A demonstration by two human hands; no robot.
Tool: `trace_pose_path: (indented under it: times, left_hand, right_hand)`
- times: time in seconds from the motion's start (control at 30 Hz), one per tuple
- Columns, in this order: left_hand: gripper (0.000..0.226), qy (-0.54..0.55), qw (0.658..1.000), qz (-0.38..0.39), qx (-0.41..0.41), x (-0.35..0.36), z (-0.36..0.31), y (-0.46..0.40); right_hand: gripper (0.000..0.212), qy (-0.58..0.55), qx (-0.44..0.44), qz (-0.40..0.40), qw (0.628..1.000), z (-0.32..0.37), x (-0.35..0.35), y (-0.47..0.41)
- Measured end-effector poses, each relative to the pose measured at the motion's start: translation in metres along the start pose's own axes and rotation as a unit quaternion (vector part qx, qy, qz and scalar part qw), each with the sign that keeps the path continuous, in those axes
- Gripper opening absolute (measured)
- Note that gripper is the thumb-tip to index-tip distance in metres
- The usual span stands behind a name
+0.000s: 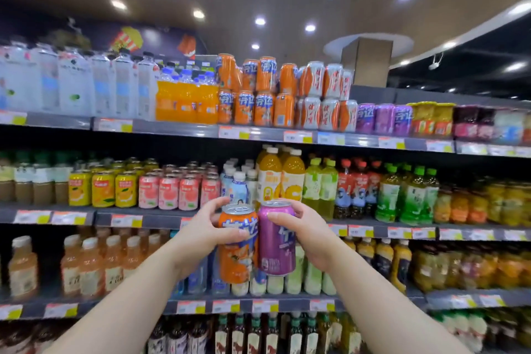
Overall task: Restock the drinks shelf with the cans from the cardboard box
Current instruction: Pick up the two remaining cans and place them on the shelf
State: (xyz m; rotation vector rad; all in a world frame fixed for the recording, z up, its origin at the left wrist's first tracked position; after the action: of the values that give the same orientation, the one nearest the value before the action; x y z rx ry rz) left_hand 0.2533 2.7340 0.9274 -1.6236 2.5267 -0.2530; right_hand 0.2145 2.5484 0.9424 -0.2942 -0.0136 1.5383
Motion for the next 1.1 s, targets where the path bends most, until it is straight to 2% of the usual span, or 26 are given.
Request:
trace_pose_path:
  times: [0.07, 0.23, 0.37, 0.5, 0.57, 0.7, 0.8, 0.93, 1.1]
  left_hand:
    - [0.087, 0.020, 1.000, 0.001, 0.021, 0.011, -0.017, -0.023]
    - [0.091, 0.017, 0.997, -0.006, 0.072, 0.028, -0.067, -0.081]
    - [0.091, 0.029, 0.992, -0.034, 0.115, 0.030, -0.110, -0.135]
    - [0.073, 0.059, 0.981, -0.087, 0.166, 0.035, -0.153, -0.187]
    - [0.071, 0.063, 0.975, -0.104, 0.185, 0.040, -0.174, -0.212]
    - [0.062, 0.037, 0.973, -0.106, 0.201, 0.052, -0.205, -0.248]
    - [0.049, 0.002, 0.975, -0.097, 0.200, 0.058, -0.212, -0.271]
    - [0.047, -0.036, 0.979, -0.086, 0.181, 0.058, -0.202, -0.297]
    - [0.049, -0.036, 0.984, -0.033, 0.173, 0.060, -0.189, -0.317]
  right_hand:
    - [0.069, -0.018, -0.020, -0.027, 0.999, 0.019, -0.021, -0.013]
    - [0.054, -0.009, -0.094, -0.046, 0.995, 0.063, -0.072, -0.054]
    - [0.064, -0.012, -0.137, -0.070, 0.988, 0.082, -0.112, -0.094]
    - [0.058, -0.029, -0.152, -0.050, 0.987, 0.087, -0.138, -0.137]
    - [0.060, -0.030, -0.149, -0.044, 0.987, 0.087, -0.150, -0.156]
    - [0.064, -0.024, -0.146, -0.025, 0.989, 0.084, -0.168, -0.179]
    - [0.067, -0.018, -0.148, -0.020, 0.989, 0.080, -0.183, -0.192]
    - [0.072, -0.026, -0.163, -0.040, 0.986, 0.077, -0.200, -0.210]
    - [0.074, -0.008, -0.182, -0.028, 0.983, 0.091, -0.204, -0.233]
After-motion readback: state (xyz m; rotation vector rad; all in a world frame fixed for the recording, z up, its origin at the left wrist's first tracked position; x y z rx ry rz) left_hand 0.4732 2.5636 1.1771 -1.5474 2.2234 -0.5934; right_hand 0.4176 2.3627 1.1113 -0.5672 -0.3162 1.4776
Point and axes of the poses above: each hand's wrist, its own y-axis away from the middle knuckle, its own x-axis out of the palm, z = x × y, the point moved 9 cm from there along -y, towards the middle knuckle, and after that the axes turned 2 degrees about y, right-handed, at the moved point
